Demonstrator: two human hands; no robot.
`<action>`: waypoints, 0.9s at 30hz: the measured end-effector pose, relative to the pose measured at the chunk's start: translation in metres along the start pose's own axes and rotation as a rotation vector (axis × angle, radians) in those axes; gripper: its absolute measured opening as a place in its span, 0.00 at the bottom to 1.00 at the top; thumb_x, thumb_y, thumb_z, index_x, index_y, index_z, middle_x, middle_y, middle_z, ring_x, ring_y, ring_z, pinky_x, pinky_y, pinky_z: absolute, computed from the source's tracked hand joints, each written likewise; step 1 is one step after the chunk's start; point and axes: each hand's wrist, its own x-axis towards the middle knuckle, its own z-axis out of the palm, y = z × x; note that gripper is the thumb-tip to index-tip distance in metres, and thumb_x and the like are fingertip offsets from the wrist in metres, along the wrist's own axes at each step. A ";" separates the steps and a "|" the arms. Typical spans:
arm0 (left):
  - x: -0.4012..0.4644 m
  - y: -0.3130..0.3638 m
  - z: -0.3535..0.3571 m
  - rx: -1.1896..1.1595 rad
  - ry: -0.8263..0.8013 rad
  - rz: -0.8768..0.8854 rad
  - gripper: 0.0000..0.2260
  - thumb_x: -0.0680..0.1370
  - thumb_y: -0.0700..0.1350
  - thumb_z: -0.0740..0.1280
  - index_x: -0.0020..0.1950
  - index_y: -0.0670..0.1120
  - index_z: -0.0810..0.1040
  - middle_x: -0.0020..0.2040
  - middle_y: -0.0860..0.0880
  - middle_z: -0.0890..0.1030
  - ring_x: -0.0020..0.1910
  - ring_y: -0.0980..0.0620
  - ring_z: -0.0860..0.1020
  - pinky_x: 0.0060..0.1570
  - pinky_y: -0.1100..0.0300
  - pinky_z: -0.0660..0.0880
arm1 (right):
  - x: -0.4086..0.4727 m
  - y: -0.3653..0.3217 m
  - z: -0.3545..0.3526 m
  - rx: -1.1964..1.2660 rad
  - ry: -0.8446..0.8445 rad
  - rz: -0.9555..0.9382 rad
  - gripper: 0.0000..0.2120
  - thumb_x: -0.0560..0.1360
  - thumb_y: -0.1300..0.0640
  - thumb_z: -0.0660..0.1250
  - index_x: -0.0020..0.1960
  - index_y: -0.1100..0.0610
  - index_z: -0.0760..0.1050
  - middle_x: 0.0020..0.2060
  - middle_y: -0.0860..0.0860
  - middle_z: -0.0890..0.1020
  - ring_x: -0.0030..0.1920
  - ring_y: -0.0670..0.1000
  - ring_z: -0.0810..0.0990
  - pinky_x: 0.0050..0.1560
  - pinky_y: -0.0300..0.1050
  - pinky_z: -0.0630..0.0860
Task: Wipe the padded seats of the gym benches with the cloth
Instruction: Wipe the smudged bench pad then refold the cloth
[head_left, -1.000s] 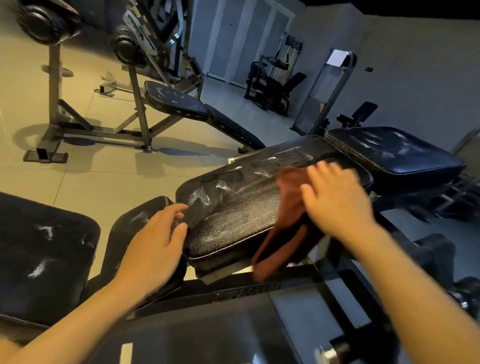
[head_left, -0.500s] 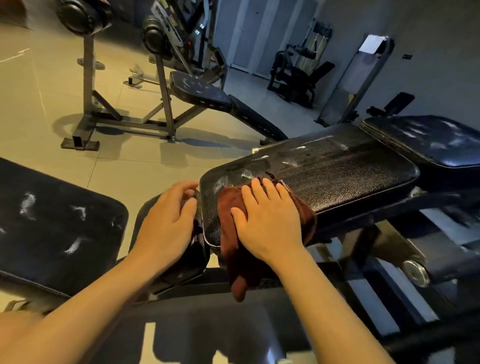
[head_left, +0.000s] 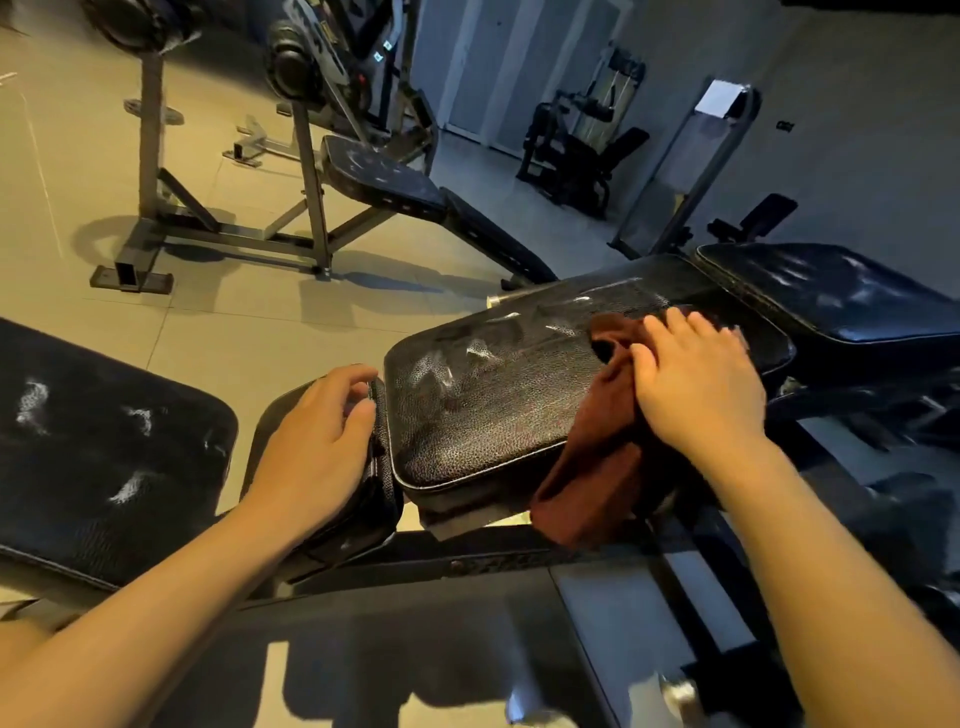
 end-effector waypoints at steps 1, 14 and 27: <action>0.000 0.000 0.001 -0.003 0.000 0.014 0.15 0.82 0.42 0.58 0.68 0.50 0.72 0.60 0.51 0.76 0.60 0.54 0.73 0.59 0.55 0.68 | 0.004 0.009 -0.002 -0.016 -0.027 0.052 0.25 0.82 0.46 0.47 0.75 0.56 0.64 0.74 0.56 0.66 0.74 0.58 0.62 0.74 0.59 0.56; -0.008 0.004 -0.004 -0.015 -0.034 0.049 0.16 0.81 0.44 0.57 0.68 0.52 0.71 0.61 0.52 0.76 0.60 0.54 0.74 0.61 0.48 0.72 | -0.045 -0.117 0.015 0.043 -0.089 -0.073 0.32 0.79 0.35 0.41 0.80 0.47 0.50 0.78 0.64 0.48 0.76 0.70 0.43 0.69 0.73 0.33; -0.002 -0.002 -0.005 -0.007 -0.017 -0.010 0.15 0.82 0.43 0.58 0.69 0.51 0.70 0.62 0.51 0.75 0.61 0.55 0.73 0.60 0.58 0.68 | -0.047 -0.144 0.021 0.138 -0.052 -0.197 0.23 0.81 0.48 0.50 0.70 0.51 0.72 0.71 0.56 0.72 0.73 0.62 0.64 0.71 0.63 0.51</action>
